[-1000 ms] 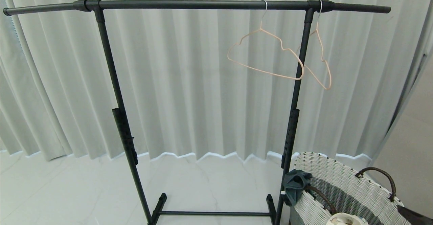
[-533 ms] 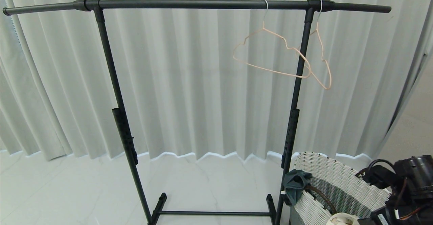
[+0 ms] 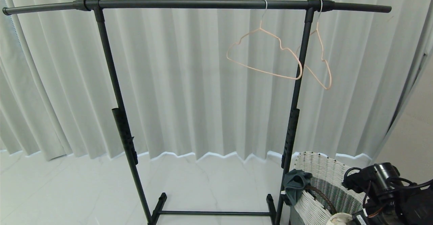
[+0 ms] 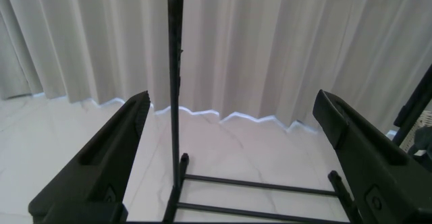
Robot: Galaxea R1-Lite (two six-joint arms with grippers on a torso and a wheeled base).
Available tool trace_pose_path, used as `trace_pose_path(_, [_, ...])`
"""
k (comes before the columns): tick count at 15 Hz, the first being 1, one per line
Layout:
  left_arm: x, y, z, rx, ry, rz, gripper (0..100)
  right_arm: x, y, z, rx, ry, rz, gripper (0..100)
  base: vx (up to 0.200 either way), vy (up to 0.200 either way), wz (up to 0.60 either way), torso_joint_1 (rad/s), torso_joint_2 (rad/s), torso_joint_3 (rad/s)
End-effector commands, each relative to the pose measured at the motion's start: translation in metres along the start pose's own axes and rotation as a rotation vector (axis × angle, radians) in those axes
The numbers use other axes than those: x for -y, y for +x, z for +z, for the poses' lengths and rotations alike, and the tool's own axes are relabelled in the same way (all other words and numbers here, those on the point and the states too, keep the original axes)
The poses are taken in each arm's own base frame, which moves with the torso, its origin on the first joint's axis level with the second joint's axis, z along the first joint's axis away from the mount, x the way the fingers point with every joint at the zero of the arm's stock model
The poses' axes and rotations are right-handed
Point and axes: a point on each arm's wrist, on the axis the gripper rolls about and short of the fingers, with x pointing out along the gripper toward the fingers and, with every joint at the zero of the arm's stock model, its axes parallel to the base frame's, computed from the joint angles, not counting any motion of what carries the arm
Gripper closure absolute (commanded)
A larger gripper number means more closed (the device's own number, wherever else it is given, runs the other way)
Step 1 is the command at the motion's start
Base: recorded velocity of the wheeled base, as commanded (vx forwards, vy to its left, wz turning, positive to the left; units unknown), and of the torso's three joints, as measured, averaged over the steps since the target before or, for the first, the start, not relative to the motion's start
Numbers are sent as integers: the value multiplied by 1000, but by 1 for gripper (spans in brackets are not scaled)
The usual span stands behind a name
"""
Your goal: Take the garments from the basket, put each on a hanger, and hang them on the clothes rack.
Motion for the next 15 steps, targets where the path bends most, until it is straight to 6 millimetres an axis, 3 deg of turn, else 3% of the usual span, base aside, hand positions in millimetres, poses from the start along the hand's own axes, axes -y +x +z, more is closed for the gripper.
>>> trace_pose_path(1, [0,0,0,0,0,0,0,-2,12,-4,-50,-8,5,0,0,0,0,0,0,0])
trace_pose_path(2, [0,0,0,0,0,0,0,-2,11,-5,-51,-8,6,0,0,0,0,0,0,0])
trace_pose_path(3, [0,0,0,0,0,0,0,-2,11,-5,-50,-8,5,100,0,0,0,0,0,0])
trace_pose_path(9, [0,0,0,0,0,0,0,1,4,-2,-9,6,-3,100,0,0,0,0,0,0])
trace_pose_path(12, [0,0,0,0,0,0,0,7,-20,3,85,24,-22,100,0,0,0,0,0,0])
trace_pose_path(15, [0,0,0,0,0,0,0,16,-76,7,257,42,-38,100,0,0,0,0,0,0])
